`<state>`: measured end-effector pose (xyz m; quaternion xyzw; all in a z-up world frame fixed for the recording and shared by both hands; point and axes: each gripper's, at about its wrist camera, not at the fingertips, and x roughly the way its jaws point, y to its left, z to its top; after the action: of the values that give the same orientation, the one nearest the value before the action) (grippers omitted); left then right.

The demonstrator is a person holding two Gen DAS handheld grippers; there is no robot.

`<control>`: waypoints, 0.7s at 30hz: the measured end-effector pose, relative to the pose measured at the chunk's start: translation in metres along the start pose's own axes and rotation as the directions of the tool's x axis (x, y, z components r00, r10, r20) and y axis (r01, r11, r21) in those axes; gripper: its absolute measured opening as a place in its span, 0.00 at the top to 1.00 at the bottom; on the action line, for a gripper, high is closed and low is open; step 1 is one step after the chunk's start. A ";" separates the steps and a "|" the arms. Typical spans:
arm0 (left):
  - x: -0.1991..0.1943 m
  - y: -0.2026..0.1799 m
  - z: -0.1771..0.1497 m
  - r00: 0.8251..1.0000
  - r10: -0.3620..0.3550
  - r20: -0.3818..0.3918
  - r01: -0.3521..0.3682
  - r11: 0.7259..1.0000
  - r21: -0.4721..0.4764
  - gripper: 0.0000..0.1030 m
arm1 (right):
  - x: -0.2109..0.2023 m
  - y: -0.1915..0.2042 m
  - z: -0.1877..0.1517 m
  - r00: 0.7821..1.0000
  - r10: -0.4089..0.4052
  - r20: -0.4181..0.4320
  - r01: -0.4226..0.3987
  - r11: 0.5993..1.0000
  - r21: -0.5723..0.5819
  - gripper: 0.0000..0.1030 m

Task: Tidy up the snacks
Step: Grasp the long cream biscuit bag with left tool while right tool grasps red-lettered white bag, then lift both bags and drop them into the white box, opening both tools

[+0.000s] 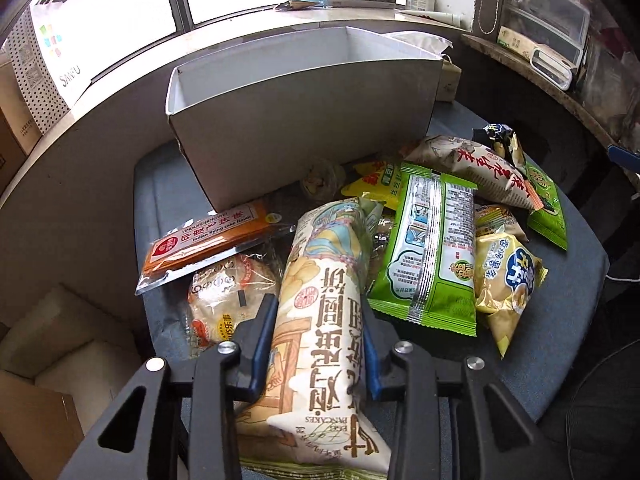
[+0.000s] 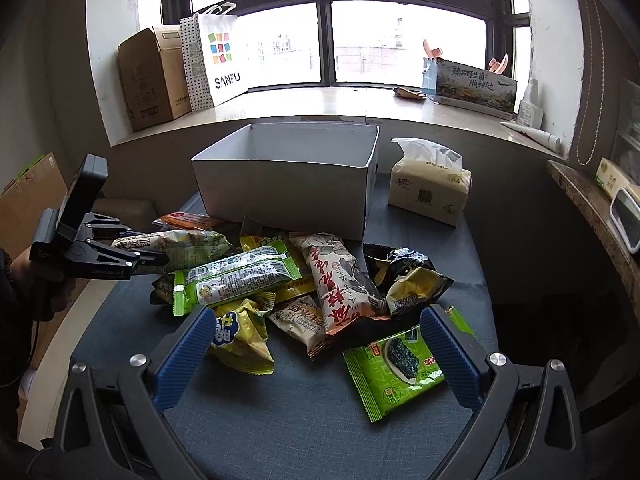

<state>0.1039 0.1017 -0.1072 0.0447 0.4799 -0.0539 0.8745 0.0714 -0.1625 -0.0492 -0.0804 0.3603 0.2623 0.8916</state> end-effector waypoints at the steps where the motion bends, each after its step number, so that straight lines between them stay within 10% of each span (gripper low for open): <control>1: -0.008 0.001 -0.005 1.000 -0.008 0.030 0.008 1.000 -0.014 0.61 | 0.005 0.000 0.001 1.000 -0.002 -0.008 0.002 1.000 -0.010 0.00; 10: -0.078 0.007 -0.044 0.961 -0.018 0.274 0.080 0.973 -0.216 0.61 | 0.099 -0.004 0.038 0.993 -0.001 -0.121 -0.012 0.994 -0.113 0.00; 18: -0.099 0.006 -0.063 0.936 -0.004 0.351 0.110 0.953 -0.282 0.61 | 0.179 -0.014 0.039 0.954 -0.016 -0.301 -0.029 0.989 -0.145 0.34; 19: -0.098 0.007 -0.063 0.935 -0.006 0.355 0.115 0.951 -0.288 0.61 | 0.180 -0.011 0.038 0.951 -0.017 -0.308 -0.033 0.987 -0.158 0.55; 21: -0.098 0.007 -0.061 0.931 -0.008 0.365 0.126 0.946 -0.300 0.62 | 0.175 -0.012 0.038 0.949 -0.010 -0.314 -0.035 0.990 -0.137 0.61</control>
<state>0.0013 0.1221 -0.0566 -0.1240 0.3159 -0.0132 0.9406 0.2061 -0.0882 -0.1423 -0.1817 0.4784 0.2765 0.8134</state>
